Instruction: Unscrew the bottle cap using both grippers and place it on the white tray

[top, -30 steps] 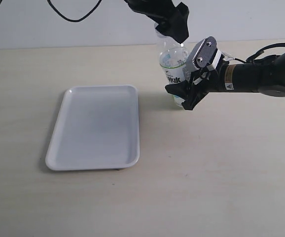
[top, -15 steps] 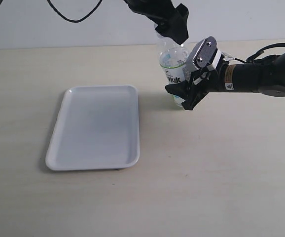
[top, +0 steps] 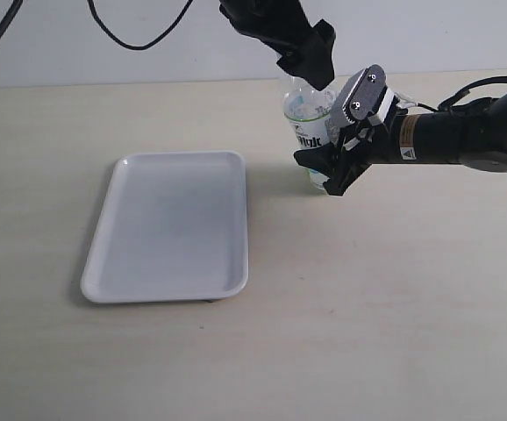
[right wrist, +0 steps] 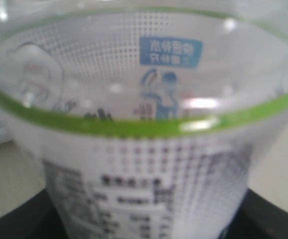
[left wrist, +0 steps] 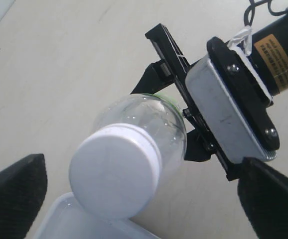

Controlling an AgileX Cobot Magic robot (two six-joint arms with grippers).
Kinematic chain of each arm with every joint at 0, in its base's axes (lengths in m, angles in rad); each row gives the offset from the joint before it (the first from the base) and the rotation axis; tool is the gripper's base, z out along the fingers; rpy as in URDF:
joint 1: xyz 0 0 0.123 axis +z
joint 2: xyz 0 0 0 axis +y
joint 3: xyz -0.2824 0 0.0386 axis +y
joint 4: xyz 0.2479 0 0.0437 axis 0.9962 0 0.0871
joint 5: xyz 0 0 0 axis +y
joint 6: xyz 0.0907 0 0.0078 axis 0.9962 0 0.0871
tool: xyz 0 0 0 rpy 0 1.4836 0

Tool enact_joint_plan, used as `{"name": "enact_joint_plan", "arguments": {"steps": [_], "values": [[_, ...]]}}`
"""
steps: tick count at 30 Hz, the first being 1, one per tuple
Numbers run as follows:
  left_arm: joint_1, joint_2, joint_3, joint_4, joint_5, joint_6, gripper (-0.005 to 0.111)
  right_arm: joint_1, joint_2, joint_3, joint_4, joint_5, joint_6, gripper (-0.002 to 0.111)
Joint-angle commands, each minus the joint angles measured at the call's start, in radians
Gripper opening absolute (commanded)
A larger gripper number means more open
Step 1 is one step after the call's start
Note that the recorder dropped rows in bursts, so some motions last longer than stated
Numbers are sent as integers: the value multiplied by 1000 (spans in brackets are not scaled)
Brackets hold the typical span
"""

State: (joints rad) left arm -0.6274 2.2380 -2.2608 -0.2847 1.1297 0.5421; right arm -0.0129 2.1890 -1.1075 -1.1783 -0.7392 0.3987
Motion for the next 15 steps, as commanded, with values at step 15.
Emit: {"name": "enact_joint_plan", "arguments": {"steps": [15], "values": [[0,-5,1,-7,-63,-12,62,2,7,4,-32,73,-1,0]]}}
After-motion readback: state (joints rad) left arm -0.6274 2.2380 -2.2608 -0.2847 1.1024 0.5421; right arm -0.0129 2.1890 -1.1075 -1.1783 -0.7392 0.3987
